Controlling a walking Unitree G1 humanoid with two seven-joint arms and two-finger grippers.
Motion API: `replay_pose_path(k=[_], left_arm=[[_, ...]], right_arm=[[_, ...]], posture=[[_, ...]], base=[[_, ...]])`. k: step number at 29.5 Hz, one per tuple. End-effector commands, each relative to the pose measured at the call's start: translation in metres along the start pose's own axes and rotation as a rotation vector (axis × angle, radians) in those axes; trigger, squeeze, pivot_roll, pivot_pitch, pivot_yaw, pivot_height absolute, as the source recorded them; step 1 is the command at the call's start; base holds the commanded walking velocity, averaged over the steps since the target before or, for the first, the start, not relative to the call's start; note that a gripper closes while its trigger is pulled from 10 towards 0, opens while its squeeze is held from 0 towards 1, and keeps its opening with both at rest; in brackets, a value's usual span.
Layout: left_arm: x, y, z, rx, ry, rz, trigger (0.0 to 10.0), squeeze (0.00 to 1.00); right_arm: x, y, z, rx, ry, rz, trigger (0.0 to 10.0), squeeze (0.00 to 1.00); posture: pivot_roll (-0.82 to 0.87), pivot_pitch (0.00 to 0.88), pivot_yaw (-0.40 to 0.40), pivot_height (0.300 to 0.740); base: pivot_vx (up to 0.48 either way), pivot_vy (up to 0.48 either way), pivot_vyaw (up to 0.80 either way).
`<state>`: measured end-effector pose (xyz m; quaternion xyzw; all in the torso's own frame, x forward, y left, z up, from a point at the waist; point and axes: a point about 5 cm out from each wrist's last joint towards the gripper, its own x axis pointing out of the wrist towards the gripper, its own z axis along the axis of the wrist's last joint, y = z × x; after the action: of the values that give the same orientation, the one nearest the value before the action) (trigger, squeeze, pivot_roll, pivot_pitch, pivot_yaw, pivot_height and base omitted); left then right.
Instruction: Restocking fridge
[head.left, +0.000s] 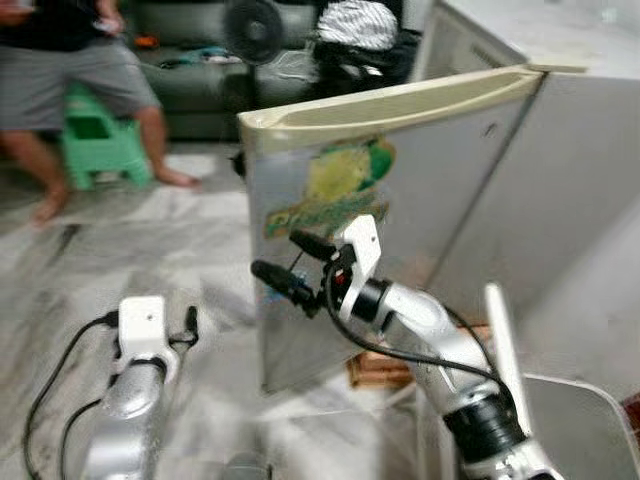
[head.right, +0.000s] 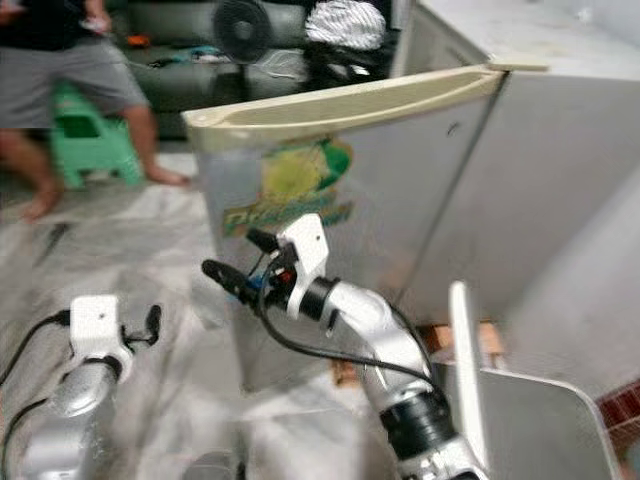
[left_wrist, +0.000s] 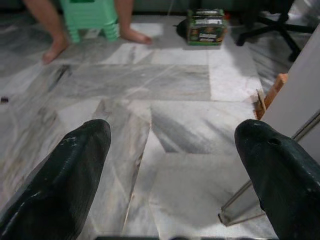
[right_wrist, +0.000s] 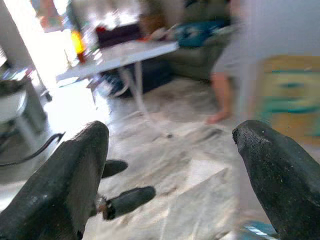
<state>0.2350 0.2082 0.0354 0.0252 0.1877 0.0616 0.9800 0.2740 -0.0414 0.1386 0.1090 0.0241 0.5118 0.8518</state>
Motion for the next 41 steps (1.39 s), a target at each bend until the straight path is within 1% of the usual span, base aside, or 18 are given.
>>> replay_pose_path(k=[1,3,7,9,11,15,19,21,26,29,34,37,41], left_arm=[[0.001,0.001,0.003,0.007,-0.008,-0.006,10.0,0.00],[0.001,0.001,0.002,0.007,-0.004,-0.004,10.0,0.00],[0.001,0.000,0.002,0.010,0.000,-0.005,10.0,0.00],[0.001,0.000,0.001,0.013,0.007,-0.002,10.0,0.00],[0.001,0.000,0.001,0.013,0.011,0.000,10.0,0.00],[0.001,0.000,0.000,0.010,0.015,-0.002,10.0,0.00],[0.001,0.000,0.000,0.008,0.018,-0.007,10.0,0.00],[0.001,-0.001,0.000,0.003,0.015,-0.014,10.0,0.00],[0.000,-0.003,0.001,-0.004,0.002,-0.032,10.0,0.00],[0.000,-0.004,0.002,-0.007,-0.008,-0.047,10.0,0.00],[0.000,-0.004,0.002,-0.009,-0.007,-0.048,10.0,0.00],[0.000,-0.004,0.001,-0.009,-0.006,-0.048,10.0,0.00],[0.000,-0.003,0.001,-0.009,-0.005,-0.050,10.0,0.00]], right_arm=[[0.006,0.010,0.009,-0.023,-0.020,0.077,10.0,0.00],[0.008,0.012,0.009,-0.030,-0.019,0.093,10.0,0.00],[0.014,0.012,0.009,-0.061,-0.003,0.084,10.0,0.00],[0.019,0.004,0.006,-0.099,0.031,-0.006,10.0,0.00],[0.020,0.000,0.005,-0.108,0.043,-0.045,10.0,0.00],[0.026,-0.014,0.009,-0.178,0.016,-0.161,10.0,0.00],[0.032,-0.015,0.014,-0.209,-0.011,-0.207,10.0,0.00],[0.036,-0.014,0.018,-0.208,-0.038,-0.207,10.0,0.00],[0.041,-0.008,0.020,-0.202,-0.056,-0.186,10.0,0.00],[0.045,-0.003,0.022,-0.194,-0.073,-0.156,10.0,0.00],[0.046,-0.001,0.019,-0.192,-0.080,-0.136,10.0,0.00],[0.047,0.006,0.020,-0.176,-0.094,-0.083,10.0,0.00],[0.047,0.010,0.020,-0.160,-0.101,-0.043,10.0,0.00]], posture=[[0.13,0.000,-0.030,0.740],[0.14,0.000,-0.032,0.740],[0.14,0.000,-0.034,0.740],[0.14,0.000,-0.034,0.740],[0.14,0.000,-0.034,0.740],[0.14,0.000,-0.033,0.740],[0.13,0.000,-0.031,0.740],[0.13,0.000,-0.033,0.740],[0.13,0.000,-0.033,0.740],[0.13,0.000,-0.035,0.740],[0.13,0.000,-0.034,0.740],[0.13,0.000,-0.032,0.740],[0.13,0.000,-0.032,0.740]], base=[[0.000,0.000,0.80],[0.000,0.000,0.80],[0.000,0.000,0.80],[0.000,0.000,0.00],[0.000,0.000,0.00],[0.000,0.000,0.00],[0.000,0.000,0.00],[0.000,0.000,0.00],[0.117,0.000,0.00],[0.430,0.000,0.00],[0.452,0.000,0.00],[0.454,0.000,0.00],[0.452,0.000,0.00]])
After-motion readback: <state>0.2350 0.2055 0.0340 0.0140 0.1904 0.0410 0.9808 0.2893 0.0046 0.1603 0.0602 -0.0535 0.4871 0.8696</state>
